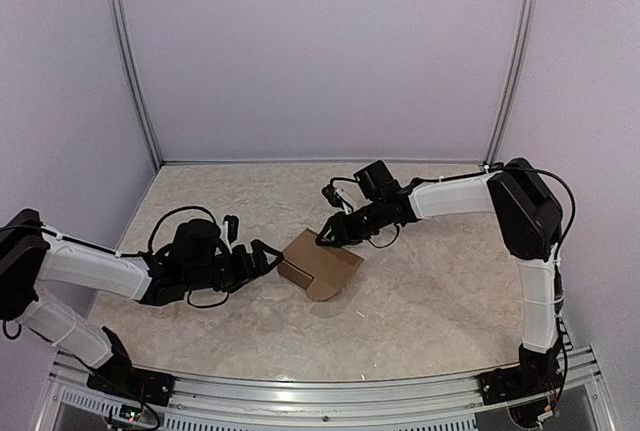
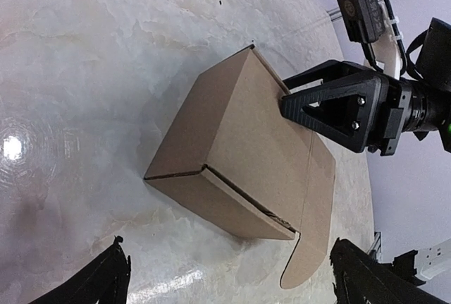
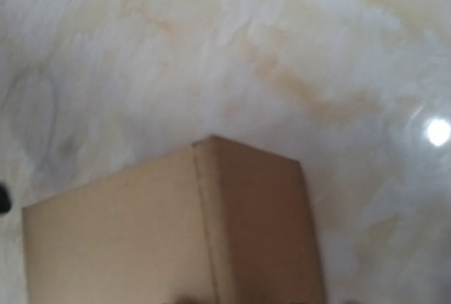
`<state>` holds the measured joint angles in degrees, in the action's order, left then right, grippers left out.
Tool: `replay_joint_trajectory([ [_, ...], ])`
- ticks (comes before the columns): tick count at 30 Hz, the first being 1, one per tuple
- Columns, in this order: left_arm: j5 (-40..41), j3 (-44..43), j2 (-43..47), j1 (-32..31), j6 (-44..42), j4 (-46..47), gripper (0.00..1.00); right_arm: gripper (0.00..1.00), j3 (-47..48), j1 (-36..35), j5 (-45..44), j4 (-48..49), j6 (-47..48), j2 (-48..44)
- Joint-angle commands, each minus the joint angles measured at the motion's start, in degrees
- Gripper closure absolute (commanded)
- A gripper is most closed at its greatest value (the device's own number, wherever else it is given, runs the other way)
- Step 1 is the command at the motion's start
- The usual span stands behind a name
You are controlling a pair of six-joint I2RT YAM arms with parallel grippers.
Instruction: Fold the paper box
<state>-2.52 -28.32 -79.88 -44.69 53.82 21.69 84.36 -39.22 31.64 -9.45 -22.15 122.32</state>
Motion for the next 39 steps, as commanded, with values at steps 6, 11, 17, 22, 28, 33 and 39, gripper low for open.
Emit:
replay_joint_trajectory([
  [6,-4.7,2.0,-4.4,1.3,4.6,9.8,0.03,0.82,-13.9,-2.0,-1.8,6.9,-7.0,-7.5],
  [11,-6.5,2.0,-5.2,1.5,5.2,10.1,0.03,0.93,-20.4,-3.2,-4.9,12.1,-11.7,-11.5],
  [17,-8.7,2.3,-7.0,1.4,6.8,11.2,0.02,1.0,-25.5,-4.7,-9.1,15.4,-15.4,-13.7],
  [22,-11.1,2.2,-8.7,1.5,8.1,13.3,0.02,1.0,-27.9,-5.3,-11.1,16.8,-16.5,-15.1],
  [28,-14.0,0.7,-9.7,1.4,9.9,15.9,0.02,1.0,-28.3,-6.5,-13.8,15.8,-15.6,-16.4],
  [33,-13.4,-0.2,-8.3,1.4,9.5,13.8,0.02,1.0,-27.9,-7.4,-16.7,14.2,-14.8,-17.0],
  [39,-14.3,-0.6,-7.7,1.4,10.3,14.1,0.02,1.0,-26.8,-9.0,-19.9,12.7,-13.8,-17.2],
])
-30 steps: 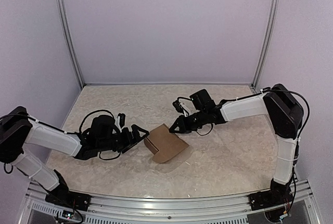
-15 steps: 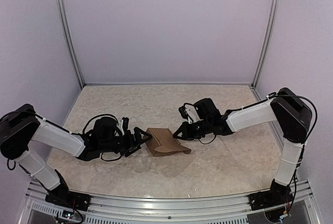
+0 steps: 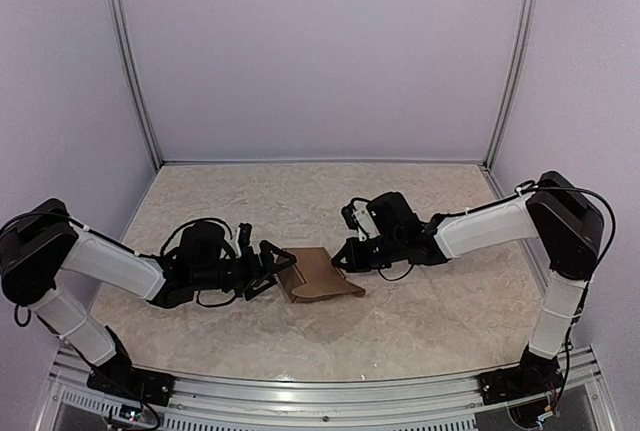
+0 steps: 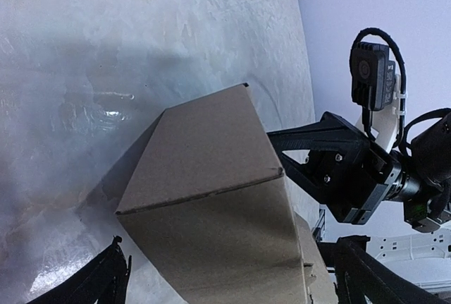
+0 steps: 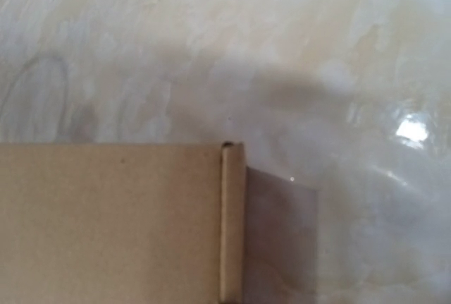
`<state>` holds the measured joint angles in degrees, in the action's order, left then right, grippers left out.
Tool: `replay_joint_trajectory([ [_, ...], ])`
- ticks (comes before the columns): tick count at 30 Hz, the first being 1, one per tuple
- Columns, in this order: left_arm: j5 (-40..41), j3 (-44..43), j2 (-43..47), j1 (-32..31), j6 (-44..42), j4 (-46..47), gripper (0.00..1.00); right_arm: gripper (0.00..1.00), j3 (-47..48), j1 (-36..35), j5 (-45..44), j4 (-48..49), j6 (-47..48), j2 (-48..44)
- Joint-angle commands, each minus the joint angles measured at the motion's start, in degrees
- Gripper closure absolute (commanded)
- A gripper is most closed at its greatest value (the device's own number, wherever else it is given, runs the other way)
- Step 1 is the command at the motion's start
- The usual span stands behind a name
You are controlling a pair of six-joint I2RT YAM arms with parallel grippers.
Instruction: Fold the paper box
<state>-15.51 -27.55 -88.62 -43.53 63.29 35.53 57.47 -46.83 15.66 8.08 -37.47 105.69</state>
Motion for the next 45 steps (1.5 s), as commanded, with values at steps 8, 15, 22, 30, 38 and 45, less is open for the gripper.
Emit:
replay_joint_trajectory([
  [8,-2.8,-1.4,-0.9,0.0,3.2,3.8,0.03,1.0,0.3,-2.3,-5.2,-4.7,1.4,-0.6],
  [15,-6.2,-1.5,-4.6,0.1,7.5,11.1,0.11,1.0,-0.5,-2.5,-6.2,-4.0,1.3,-1.1],
  [22,-7.1,-1.9,-6.2,0.0,8.8,12.1,0.19,1.0,-1.0,-2.8,-7.0,-3.5,1.0,-1.6],
  [30,-7.6,-2.1,-6.7,0.0,8.6,11.8,0.33,1.0,-1.2,-3.3,-8.0,-3.4,1.3,-2.4],
  [38,-8.4,-2.1,-6.9,0.4,8.2,11.3,0.44,1.0,-2.0,-3.8,-9.3,-2.7,2.5,-4.3],
  [45,-8.2,-1.6,-6.5,0.5,7.8,10.2,0.29,1.0,-1.7,-4.6,-11.5,-3.7,3.7,-4.7],
])
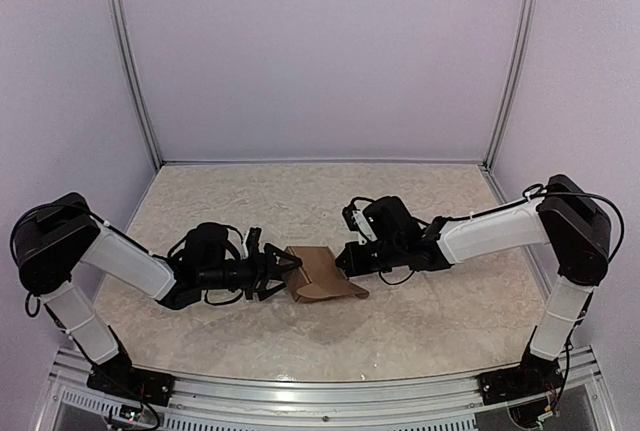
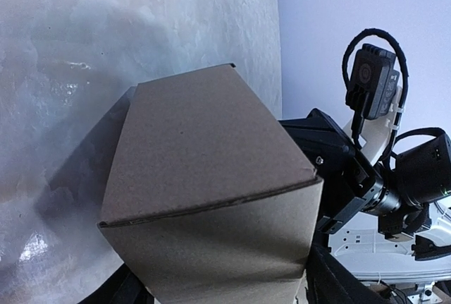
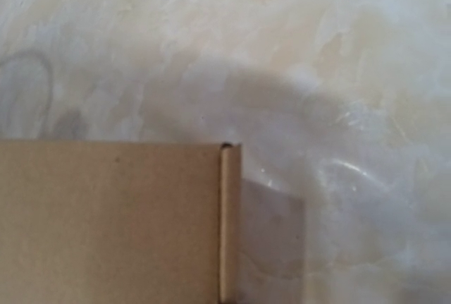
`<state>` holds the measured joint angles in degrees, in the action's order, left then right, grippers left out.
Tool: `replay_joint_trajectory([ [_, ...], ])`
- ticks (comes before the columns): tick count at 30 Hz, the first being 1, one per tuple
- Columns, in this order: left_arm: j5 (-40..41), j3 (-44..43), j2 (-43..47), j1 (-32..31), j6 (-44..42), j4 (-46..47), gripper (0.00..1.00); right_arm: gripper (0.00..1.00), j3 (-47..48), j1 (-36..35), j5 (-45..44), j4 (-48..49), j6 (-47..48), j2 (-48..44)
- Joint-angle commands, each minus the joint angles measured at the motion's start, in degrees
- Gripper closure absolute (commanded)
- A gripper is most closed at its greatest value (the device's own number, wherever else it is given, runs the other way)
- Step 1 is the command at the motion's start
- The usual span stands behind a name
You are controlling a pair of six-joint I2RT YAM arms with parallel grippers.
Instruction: Fold the paper box
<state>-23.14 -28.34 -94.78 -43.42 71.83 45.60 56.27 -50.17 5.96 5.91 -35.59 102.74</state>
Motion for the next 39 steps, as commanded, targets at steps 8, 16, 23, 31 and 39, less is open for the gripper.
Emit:
replay_joint_trajectory([
  [8,-0.2,-1.0,0.2,0.4,-1.1,-1.6,0.22,1.0,0.6,-2.6,-4.0,-2.9,2.8,-1.9],
  [16,-0.4,-1.1,-0.5,0.4,-1.4,-2.0,0.27,1.0,1.3,-3.6,-5.5,-3.9,3.6,-3.4],
  [23,-1.0,-1.4,-0.8,0.4,-1.8,-2.3,0.39,1.0,1.4,-4.1,-7.5,-4.9,4.2,-5.0],
  [31,-3.2,-1.4,0.0,0.8,-2.3,-1.6,0.49,0.79,0.1,-4.2,-7.6,-4.3,6.5,-9.1],
  [39,-9.6,1.4,4.0,3.2,-2.9,-0.3,0.49,0.48,-1.8,-4.3,-6.2,-6.3,19.3,-19.8],
])
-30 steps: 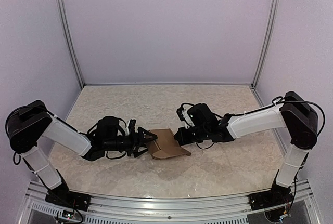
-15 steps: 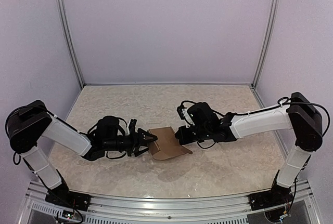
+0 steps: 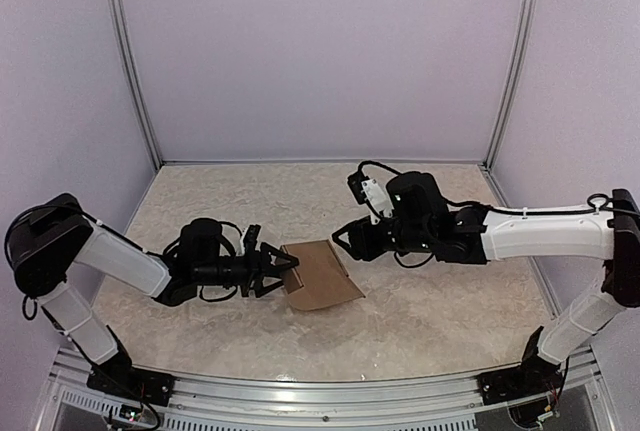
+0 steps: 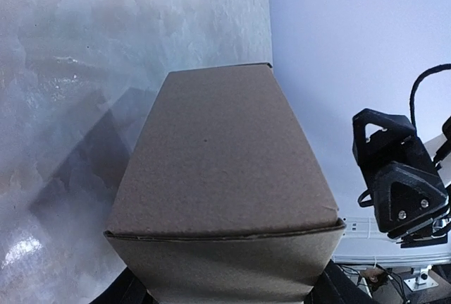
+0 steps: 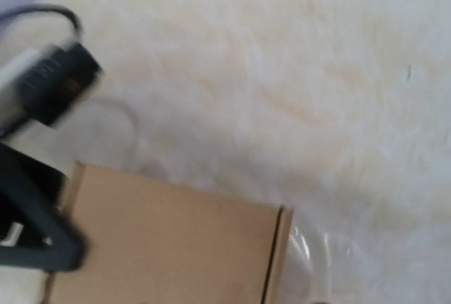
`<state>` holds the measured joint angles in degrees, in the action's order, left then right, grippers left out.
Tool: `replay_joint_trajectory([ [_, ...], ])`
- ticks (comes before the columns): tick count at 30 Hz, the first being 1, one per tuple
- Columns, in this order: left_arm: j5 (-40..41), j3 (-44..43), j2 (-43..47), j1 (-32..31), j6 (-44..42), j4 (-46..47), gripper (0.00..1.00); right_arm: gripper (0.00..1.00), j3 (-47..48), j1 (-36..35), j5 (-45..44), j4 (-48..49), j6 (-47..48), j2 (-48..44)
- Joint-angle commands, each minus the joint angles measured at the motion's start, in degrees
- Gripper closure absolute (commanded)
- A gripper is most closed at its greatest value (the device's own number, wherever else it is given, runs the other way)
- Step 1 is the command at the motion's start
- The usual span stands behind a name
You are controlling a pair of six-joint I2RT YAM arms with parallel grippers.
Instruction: Fold the paper box
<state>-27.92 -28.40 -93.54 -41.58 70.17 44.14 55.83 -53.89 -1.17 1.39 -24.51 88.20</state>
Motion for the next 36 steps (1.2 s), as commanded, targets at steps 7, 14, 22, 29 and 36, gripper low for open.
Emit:
replay_joint_trajectory([
  [7,-13.8,2.5,6.9,2.0,-1.4,3.2,0.5,0.24,-3.3,-0.5,11.4,-4.5,21.9,-14.2],
  [14,-20.1,2.7,14.0,2.3,-0.8,1.5,0.47,0.0,-7.6,-0.7,20.5,-3.6,34.7,-23.9],
  [22,-26.8,4.1,22.2,2.5,1.0,3.2,0.44,0.0,-6.2,-9.9,18.1,-11.3,55.8,-29.5],
  [29,-30.5,4.7,27.4,2.4,0.6,0.8,0.44,0.0,-8.0,-21.1,-4.2,-6.8,74.2,-31.6],
  [36,-32.3,2.9,33.5,2.4,-5.0,-10.9,0.44,0.0,-11.3,-28.3,-19.5,4.5,97.8,-29.2],
])
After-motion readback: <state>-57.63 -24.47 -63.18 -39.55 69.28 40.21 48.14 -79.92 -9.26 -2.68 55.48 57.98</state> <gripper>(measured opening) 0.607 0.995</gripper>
